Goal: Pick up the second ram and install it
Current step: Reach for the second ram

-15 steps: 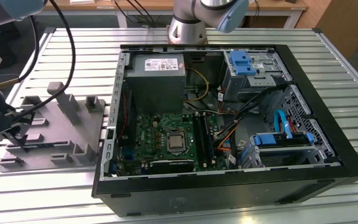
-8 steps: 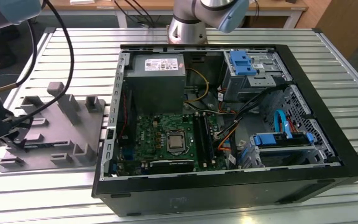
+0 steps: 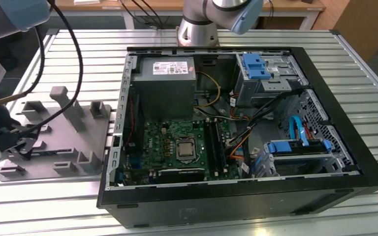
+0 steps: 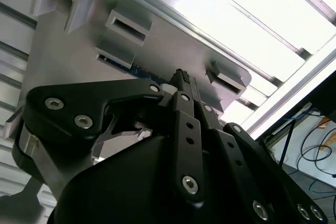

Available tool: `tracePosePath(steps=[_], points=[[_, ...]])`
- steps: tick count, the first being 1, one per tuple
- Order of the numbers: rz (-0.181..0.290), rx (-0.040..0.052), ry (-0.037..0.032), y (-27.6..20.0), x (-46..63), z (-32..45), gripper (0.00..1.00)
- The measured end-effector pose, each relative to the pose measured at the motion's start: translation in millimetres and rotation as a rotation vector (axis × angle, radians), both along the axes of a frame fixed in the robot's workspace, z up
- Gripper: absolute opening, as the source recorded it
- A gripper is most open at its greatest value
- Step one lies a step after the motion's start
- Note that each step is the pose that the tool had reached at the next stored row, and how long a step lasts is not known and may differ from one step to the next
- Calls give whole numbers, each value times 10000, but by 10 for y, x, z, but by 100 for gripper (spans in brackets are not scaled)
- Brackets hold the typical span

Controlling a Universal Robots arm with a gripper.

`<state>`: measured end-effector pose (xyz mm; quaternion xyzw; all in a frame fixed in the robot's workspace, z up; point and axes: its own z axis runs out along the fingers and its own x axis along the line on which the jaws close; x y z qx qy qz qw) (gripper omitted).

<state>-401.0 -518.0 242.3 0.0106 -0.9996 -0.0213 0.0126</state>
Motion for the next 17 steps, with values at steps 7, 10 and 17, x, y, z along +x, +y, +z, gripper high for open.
tracePosePath(steps=[7,10,17], points=[[-9,170,2,38,39,-87,10],[-36,57,0,80,51,-121,10],[-196,-40,1,173,57,-227,10]])
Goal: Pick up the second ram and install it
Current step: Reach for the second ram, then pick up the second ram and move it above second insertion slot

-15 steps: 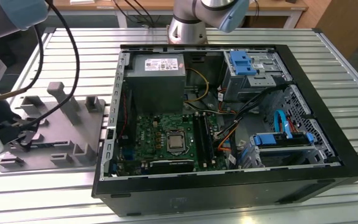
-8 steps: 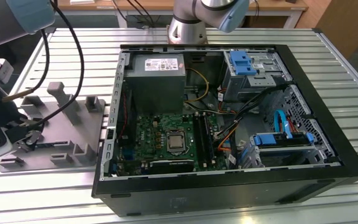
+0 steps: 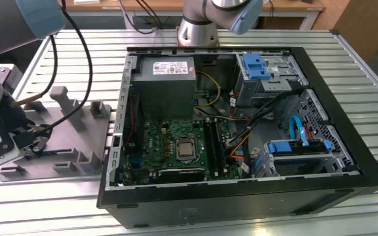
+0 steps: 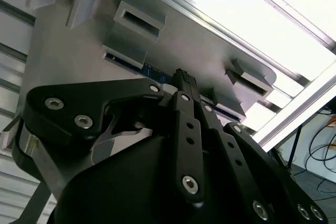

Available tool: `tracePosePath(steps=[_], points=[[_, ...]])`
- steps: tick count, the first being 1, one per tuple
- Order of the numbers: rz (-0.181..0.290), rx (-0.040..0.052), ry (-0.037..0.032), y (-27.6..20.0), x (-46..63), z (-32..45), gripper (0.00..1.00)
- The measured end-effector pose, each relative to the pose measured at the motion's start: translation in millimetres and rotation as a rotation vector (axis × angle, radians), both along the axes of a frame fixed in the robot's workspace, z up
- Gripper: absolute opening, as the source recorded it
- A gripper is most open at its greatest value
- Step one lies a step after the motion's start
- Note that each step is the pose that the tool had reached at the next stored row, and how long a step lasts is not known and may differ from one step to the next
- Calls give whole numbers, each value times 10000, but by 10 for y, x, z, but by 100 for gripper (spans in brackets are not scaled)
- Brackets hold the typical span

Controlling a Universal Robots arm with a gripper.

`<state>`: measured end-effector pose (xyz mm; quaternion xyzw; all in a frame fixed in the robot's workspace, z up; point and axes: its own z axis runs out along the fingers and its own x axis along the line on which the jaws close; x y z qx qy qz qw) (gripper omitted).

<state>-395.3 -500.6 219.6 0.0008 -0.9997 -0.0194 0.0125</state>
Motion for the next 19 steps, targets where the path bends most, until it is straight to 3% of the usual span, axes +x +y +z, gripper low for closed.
tracePosePath(steps=[3,5,19], points=[[-9,-114,-1,69,2,-35,10],[-10,-137,-1,102,1,-42,10],[-9,-138,-1,112,1,-45,10]])
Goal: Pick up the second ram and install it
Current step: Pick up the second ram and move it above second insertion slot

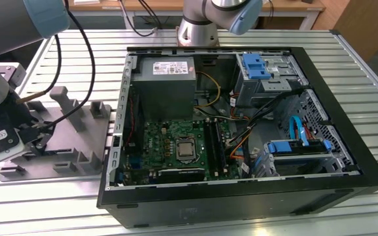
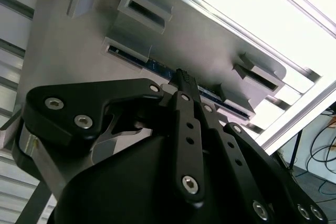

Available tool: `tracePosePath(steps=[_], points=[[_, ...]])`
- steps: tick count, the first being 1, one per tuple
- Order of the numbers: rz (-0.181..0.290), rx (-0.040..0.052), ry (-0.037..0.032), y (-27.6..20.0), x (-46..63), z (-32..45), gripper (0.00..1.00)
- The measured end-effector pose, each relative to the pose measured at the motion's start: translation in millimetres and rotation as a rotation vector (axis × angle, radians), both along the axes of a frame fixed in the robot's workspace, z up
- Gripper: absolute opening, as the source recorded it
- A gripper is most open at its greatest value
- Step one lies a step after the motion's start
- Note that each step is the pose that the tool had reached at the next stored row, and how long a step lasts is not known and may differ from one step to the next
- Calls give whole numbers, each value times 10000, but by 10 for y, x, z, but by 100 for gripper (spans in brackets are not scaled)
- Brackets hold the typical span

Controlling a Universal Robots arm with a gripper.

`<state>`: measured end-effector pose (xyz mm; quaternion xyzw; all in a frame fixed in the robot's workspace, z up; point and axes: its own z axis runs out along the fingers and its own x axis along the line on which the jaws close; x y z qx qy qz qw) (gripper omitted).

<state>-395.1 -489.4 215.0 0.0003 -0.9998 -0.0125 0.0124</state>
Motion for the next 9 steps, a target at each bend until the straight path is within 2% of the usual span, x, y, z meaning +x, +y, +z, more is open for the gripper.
tracePosePath(steps=[4,9], points=[[115,0,0,0,0,0,10],[817,0,-1,0,0,0,10]])
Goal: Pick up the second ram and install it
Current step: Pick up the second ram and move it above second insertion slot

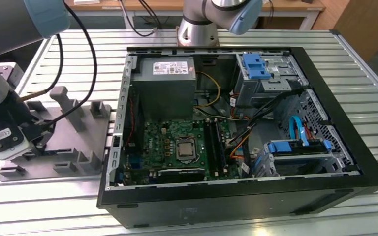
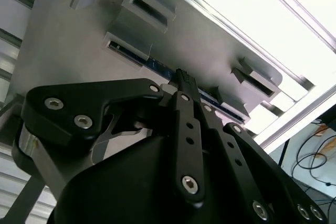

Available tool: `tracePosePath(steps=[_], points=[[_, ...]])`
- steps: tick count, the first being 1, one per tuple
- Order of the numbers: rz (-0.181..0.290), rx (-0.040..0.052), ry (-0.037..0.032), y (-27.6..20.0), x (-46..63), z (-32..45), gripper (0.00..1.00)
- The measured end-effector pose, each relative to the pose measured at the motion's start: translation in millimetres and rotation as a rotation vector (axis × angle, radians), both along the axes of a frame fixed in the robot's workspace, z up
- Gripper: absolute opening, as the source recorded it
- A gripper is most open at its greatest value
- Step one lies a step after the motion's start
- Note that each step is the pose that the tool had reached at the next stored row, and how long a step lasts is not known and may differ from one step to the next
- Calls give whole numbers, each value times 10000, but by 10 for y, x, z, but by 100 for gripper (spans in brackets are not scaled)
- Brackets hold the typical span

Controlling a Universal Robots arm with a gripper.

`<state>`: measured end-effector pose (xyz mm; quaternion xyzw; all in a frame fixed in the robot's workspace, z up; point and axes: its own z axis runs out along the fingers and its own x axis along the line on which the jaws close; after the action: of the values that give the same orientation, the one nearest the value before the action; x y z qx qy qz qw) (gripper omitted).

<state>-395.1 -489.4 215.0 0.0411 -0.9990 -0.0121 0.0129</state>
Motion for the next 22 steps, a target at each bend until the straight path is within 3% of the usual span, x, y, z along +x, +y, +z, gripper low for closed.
tracePosePath(steps=[8,22], points=[[1234,0,0,0,0,0,10],[2628,-1,1,0,0,0,10]])
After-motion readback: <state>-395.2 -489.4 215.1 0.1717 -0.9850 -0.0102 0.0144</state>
